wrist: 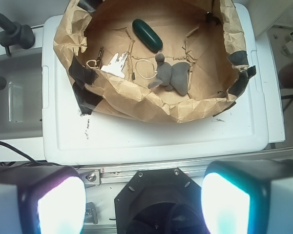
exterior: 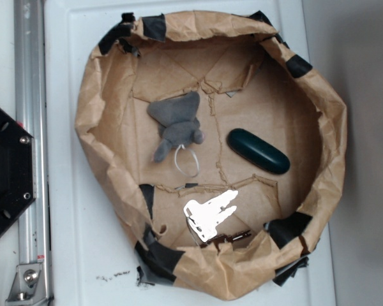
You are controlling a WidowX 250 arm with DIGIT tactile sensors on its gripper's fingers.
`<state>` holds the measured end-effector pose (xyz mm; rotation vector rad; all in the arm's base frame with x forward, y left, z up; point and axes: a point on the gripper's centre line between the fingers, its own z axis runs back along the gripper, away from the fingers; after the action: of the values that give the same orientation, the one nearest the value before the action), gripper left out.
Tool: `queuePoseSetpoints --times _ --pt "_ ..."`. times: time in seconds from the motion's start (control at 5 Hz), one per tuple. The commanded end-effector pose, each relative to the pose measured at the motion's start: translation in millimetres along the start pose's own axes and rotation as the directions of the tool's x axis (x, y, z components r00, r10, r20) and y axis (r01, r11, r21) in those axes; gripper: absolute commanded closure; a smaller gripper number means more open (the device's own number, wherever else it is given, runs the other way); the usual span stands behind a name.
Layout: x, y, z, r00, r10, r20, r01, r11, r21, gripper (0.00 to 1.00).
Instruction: Grab the gray animal.
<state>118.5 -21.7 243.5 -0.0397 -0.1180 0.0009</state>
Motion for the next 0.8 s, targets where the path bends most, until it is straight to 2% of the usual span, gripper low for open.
queuePoseSetpoints --times 0.0,0.2,0.4,0.6 --pt "0.0 0.0 0.0 1.000 0.000 0.000 0.000 1.000 0.000 0.00" --pt "48.6 14.8 -14.5 0.954 -0.202 0.224 0.205 0.979 0.010 0.00" --pt "97.1 14.9 -44.3 0.880 -0.380 0.286 0.429 0.894 -0.130 0.00" --pt "124.9 17.8 -92.4 0.811 -0.548 0.207 0.578 0.804 -0.140 0.00"
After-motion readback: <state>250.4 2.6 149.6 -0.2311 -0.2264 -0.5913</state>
